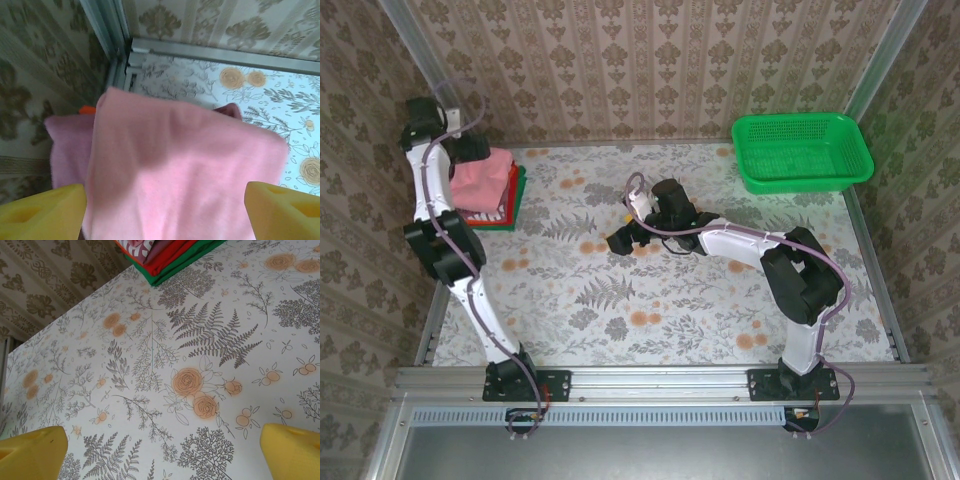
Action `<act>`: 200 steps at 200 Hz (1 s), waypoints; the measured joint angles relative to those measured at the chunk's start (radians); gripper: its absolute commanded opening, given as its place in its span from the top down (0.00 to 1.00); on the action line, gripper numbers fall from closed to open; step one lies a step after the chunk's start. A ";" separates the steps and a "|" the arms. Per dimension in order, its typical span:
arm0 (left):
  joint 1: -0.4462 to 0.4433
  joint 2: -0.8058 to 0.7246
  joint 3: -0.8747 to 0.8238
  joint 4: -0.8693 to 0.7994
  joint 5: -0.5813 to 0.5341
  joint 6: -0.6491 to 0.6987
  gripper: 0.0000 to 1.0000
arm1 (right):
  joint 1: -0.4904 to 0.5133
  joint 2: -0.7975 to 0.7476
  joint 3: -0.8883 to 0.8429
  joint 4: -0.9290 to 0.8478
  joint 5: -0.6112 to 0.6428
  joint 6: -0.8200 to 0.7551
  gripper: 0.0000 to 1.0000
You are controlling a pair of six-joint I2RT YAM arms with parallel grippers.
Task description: Fold and stack the t-shirts
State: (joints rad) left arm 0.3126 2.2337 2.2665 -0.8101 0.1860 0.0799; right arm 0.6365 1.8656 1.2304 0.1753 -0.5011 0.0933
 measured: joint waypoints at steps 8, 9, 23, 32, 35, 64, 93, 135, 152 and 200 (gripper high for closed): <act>0.015 0.027 -0.001 0.000 0.014 -0.024 0.12 | 0.000 0.000 0.000 0.000 0.000 0.000 0.00; 0.016 0.029 -0.001 0.000 0.014 -0.027 0.12 | 0.000 0.000 0.000 0.000 0.000 0.000 0.00; 0.042 0.067 -0.008 0.004 0.031 -0.066 0.10 | 0.000 0.000 0.000 0.000 0.000 0.004 0.00; 0.059 0.087 -0.015 0.005 0.037 -0.090 0.08 | 0.000 0.000 0.000 0.000 0.000 0.007 0.00; 0.064 0.091 -0.017 0.005 0.039 -0.098 0.08 | 0.000 0.000 0.000 0.000 0.000 0.008 0.00; 0.101 0.099 -0.056 0.025 0.057 -0.152 0.02 | 0.000 0.000 0.000 0.000 0.000 0.014 0.00; 0.110 0.099 -0.081 0.049 0.078 -0.178 0.01 | 0.000 0.000 0.000 0.000 0.000 0.015 0.00; 0.109 0.099 -0.104 0.076 0.105 -0.201 0.00 | 0.000 0.000 0.000 -0.004 0.000 0.016 0.00; 0.109 0.099 -0.124 0.103 0.110 -0.201 0.00 | 0.000 0.000 0.000 -0.008 0.000 0.016 0.00; 0.107 0.068 -0.140 0.127 0.094 -0.200 0.00 | -0.005 -0.037 -0.024 -0.023 0.018 0.019 0.00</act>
State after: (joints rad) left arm 0.4194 2.3020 2.1262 -0.6834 0.2802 -0.1204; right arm 0.6315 1.8290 1.2068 0.1524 -0.4831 0.1120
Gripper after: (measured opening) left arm 0.997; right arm 0.997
